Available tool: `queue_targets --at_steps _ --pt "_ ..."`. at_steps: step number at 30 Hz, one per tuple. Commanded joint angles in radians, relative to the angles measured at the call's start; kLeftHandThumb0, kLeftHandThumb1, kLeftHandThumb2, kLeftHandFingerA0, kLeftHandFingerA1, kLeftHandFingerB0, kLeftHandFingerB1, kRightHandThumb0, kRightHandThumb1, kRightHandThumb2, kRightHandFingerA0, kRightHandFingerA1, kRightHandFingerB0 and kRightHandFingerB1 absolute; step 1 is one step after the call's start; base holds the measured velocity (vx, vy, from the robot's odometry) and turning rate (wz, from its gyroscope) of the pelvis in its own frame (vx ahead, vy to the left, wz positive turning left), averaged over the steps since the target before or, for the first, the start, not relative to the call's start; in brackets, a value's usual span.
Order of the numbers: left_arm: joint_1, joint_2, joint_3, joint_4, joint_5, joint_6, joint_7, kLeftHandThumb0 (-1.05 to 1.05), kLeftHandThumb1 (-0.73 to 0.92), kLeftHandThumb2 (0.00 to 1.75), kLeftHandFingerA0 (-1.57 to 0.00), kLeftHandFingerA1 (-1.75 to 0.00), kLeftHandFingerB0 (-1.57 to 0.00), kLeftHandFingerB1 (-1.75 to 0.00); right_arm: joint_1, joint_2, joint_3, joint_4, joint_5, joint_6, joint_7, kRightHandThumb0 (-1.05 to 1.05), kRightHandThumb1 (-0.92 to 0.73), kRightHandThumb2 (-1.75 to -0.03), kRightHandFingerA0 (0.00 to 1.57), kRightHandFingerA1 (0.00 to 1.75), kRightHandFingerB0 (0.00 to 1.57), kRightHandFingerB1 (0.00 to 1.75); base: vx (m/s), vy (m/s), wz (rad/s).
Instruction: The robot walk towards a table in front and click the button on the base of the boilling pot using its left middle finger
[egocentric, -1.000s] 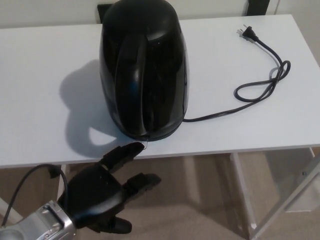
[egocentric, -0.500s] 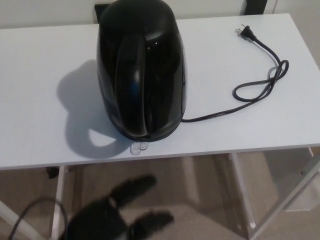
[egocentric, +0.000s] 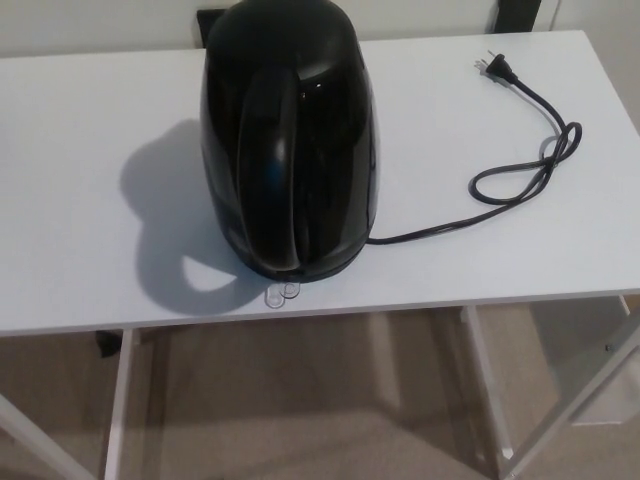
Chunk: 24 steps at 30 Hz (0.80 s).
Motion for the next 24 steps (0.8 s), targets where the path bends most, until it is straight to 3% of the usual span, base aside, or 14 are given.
queue_targets --at_steps 1,6,8,13,14,15,18,24 --pt "-0.137 -0.125 0.113 0.426 -0.288 0.012 -0.158 -0.83 0.56 0.91 -0.27 -0.44 -0.12 -0.4 -0.003 -0.009 0.0 0.009 -0.005 0.026 -0.006 -0.1 -0.74 -0.61 0.51 0.48 0.35 0.38 0.0 0.0 0.0" --pt "-0.193 -0.173 0.25 0.616 -0.42 0.019 -0.21 -0.81 0.53 0.88 -0.26 -0.44 -0.18 -0.4 -0.001 -0.01 0.008 0.015 -0.011 0.003 -0.003 -0.12 -0.74 -0.61 0.49 0.49 0.35 0.4 0.0 0.0 0.0" --pt "-0.204 -0.186 0.352 0.68 -0.535 0.022 -0.293 -0.75 0.5 0.82 -0.24 -0.43 -0.2 -0.4 -0.008 -0.01 0.002 0.002 -0.007 0.025 -0.006 -0.12 -0.74 -0.61 0.49 0.48 0.35 0.4 0.0 0.0 0.0" --pt "-0.216 -0.2 0.412 0.718 -0.558 -0.001 -0.334 -0.77 0.5 0.82 -0.25 -0.43 -0.21 -0.4 -0.016 -0.009 -0.002 0.001 -0.003 0.032 -0.006 -0.11 -0.74 -0.61 0.49 0.48 0.35 0.4 0.0 0.0 0.0" --pt "-0.195 -0.198 0.465 0.679 -0.631 0.029 -0.401 -0.73 0.62 0.6 -0.28 -0.32 -0.24 -0.29 -0.024 -0.01 -0.001 0.009 -0.009 0.028 -0.011 -0.12 -0.74 -0.62 0.49 0.48 0.36 0.4 0.0 0.0 0.0" --pt "-0.186 -0.198 0.489 0.665 -0.662 0.041 -0.431 -0.73 0.62 0.6 -0.28 -0.32 -0.24 -0.29 -0.027 -0.01 0.0 0.012 -0.011 0.026 -0.013 -0.12 -0.74 -0.62 0.49 0.48 0.36 0.4 0.0 0.0 0.0" --pt "-0.169 -0.2 0.523 0.654 -0.689 0.064 -0.49 -0.7 0.58 0.59 -0.28 -0.32 -0.26 -0.3 -0.013 -0.013 -0.001 0.034 -0.006 -0.012 -0.005 -0.1 -0.75 -0.61 0.49 0.5 0.35 0.4 0.0 0.0 0.0" --pt "-0.159 -0.197 0.518 0.658 -0.641 0.065 -0.521 -0.67 0.59 0.58 -0.33 -0.34 -0.28 -0.31 -0.008 -0.012 0.006 0.03 -0.017 0.015 -0.012 -0.12 -0.73 -0.61 0.49 0.48 0.35 0.4 0.0 0.0 0.0"
